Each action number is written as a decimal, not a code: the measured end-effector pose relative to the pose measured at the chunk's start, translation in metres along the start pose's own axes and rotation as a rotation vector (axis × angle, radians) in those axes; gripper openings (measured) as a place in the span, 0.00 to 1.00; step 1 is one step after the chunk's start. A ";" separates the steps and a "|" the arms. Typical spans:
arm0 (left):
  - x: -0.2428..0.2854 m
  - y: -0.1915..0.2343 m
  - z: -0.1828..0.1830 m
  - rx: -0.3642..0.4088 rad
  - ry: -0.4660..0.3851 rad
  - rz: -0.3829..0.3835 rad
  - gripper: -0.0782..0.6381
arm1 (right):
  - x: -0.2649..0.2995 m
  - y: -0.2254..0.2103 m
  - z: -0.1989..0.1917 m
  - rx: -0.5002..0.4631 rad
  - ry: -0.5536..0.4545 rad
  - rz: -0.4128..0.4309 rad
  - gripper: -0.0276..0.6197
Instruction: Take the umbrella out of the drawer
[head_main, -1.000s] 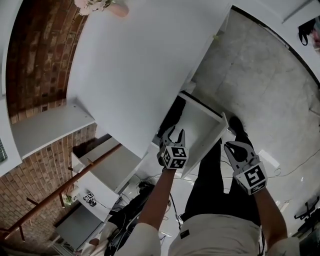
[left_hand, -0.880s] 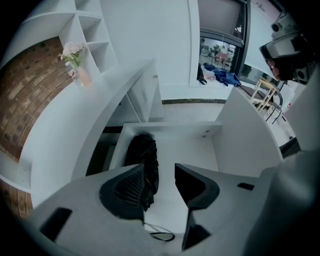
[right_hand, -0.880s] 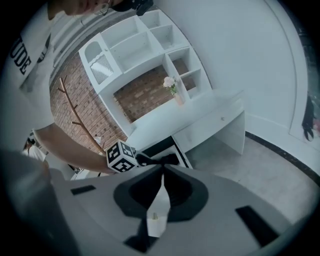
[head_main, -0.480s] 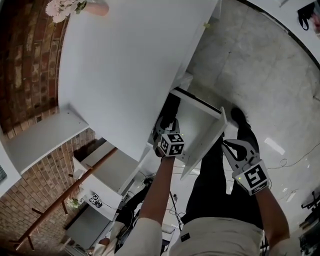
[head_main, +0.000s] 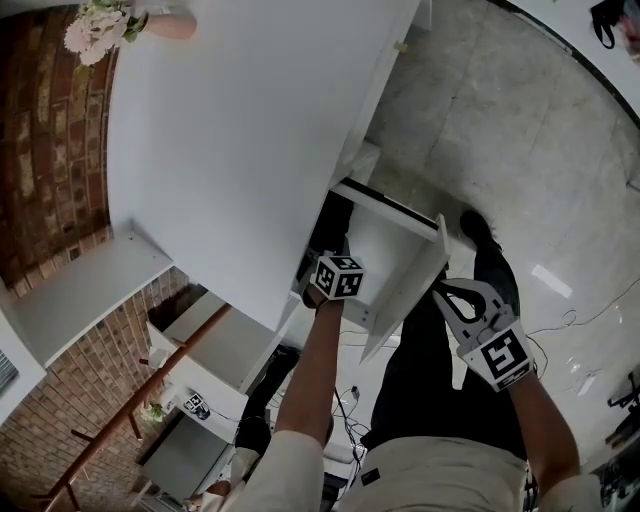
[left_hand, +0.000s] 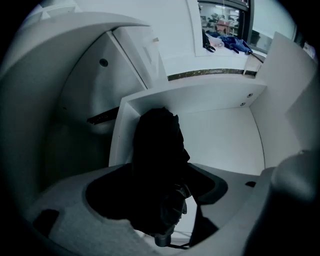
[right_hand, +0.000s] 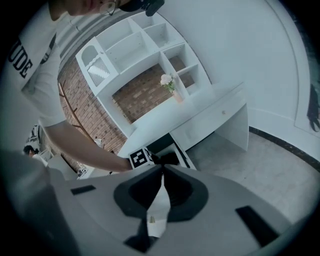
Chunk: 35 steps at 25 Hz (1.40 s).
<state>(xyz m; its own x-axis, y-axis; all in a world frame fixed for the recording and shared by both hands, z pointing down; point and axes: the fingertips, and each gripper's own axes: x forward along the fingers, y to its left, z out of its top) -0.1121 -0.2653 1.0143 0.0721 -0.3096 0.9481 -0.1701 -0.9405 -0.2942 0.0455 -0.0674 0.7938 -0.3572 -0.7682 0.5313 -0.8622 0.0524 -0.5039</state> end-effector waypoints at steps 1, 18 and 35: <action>0.003 0.001 -0.001 -0.001 0.011 -0.005 0.56 | 0.000 0.000 0.000 0.000 0.004 0.003 0.09; 0.034 -0.003 -0.002 -0.041 0.011 -0.119 0.51 | 0.012 -0.008 -0.002 0.023 0.032 0.015 0.09; -0.020 -0.044 0.006 -0.162 -0.074 -0.248 0.48 | 0.001 0.008 0.039 -0.056 0.008 -0.016 0.09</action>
<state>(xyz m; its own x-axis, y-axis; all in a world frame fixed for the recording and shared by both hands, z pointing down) -0.1003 -0.2189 1.0077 0.2011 -0.0886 0.9756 -0.2926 -0.9559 -0.0265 0.0523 -0.0928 0.7637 -0.3455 -0.7644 0.5444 -0.8867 0.0759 -0.4560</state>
